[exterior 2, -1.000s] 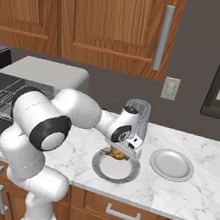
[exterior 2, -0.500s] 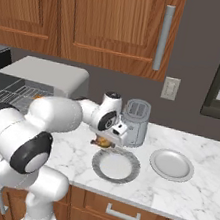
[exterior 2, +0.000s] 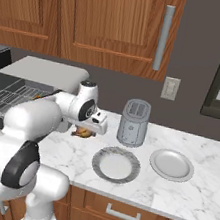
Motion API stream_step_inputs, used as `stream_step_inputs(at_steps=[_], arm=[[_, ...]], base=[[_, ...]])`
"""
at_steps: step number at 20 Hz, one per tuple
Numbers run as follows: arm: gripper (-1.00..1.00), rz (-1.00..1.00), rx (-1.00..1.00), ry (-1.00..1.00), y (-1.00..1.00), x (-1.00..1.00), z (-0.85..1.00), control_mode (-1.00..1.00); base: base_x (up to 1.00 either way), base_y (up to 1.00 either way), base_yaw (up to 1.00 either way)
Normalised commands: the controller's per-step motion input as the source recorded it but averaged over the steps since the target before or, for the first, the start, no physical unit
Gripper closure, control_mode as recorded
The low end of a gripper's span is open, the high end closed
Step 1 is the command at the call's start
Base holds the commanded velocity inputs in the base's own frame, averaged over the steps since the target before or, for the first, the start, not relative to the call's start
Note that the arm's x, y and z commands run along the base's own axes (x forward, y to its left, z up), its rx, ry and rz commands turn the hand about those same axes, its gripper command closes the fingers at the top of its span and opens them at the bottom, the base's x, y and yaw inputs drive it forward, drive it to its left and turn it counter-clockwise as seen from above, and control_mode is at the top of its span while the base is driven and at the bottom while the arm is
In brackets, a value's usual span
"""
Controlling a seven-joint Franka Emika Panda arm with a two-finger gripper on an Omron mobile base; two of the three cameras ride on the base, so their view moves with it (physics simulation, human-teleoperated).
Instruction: Open the toaster oven door. Place the bread on the bottom rack in the toaster oven and place the chicken drumstick on the top rack.
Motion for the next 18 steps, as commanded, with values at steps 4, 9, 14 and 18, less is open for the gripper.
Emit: stream_step_inputs(at_steps=[4,9,14,18], arm=[[1.00,0.10,0.00,0.00,0.77,0.01,0.31,-1.00],[1.00,0.07,0.00,0.00,0.85,0.06,0.21,-1.00],[1.00,0.04,0.00,0.00,0.93,0.12,0.10,-1.00],[1.00,0.03,0.00,0.00,0.94,0.18,0.00,-1.00]], base=[[0.00,0.00,0.00],[0.00,0.00,0.00],[0.00,0.00,0.00],[0.00,0.00,0.00]])
